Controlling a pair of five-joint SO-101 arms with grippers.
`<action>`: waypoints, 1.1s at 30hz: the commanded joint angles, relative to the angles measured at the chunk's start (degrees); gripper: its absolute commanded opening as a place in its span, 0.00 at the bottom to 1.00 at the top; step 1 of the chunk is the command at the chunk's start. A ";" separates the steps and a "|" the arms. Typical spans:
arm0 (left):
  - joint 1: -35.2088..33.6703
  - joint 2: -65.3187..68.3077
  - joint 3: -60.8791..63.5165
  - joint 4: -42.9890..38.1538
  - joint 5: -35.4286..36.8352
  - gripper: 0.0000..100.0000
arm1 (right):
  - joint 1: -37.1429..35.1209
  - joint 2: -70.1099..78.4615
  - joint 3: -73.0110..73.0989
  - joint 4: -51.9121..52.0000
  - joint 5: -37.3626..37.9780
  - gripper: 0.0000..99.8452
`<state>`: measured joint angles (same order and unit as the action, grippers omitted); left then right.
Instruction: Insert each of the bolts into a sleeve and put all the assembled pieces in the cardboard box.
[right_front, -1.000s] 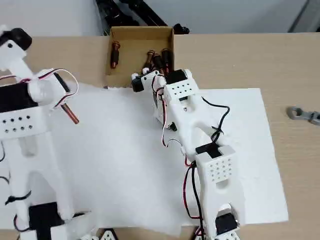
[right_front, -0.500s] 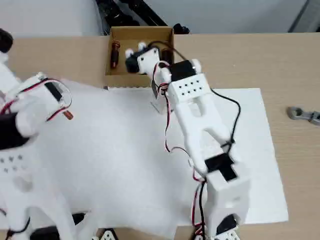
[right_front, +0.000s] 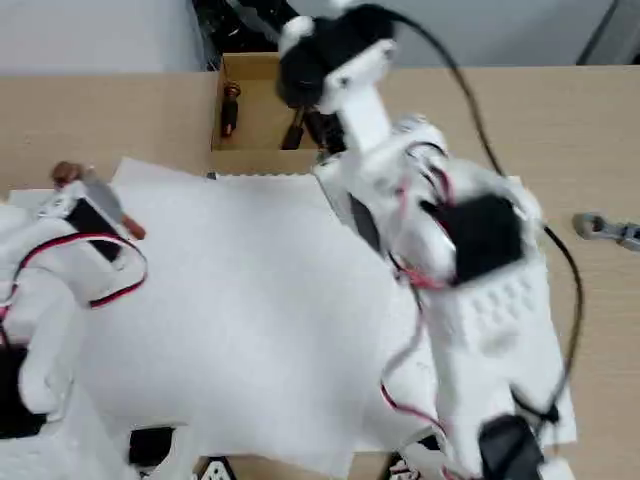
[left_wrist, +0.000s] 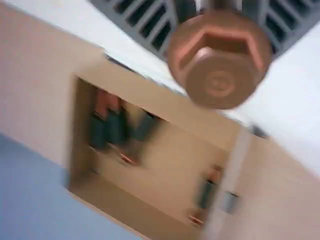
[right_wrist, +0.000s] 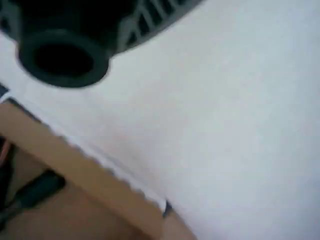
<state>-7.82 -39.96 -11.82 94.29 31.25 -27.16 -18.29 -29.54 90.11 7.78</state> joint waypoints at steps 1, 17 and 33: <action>6.15 -0.70 1.45 -4.04 -3.16 0.01 | -0.31 -7.87 -0.53 0.31 -2.64 0.01; 22.33 -0.70 7.34 -13.54 -33.14 0.01 | -0.40 -45.05 49.93 -14.81 -3.34 0.01; 23.12 -0.53 7.43 -23.65 -20.13 0.01 | -4.44 -64.92 93.27 -60.70 -4.66 0.00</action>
<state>14.59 -39.96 -4.09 73.98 7.96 -31.12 -82.37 62.77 36.04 4.79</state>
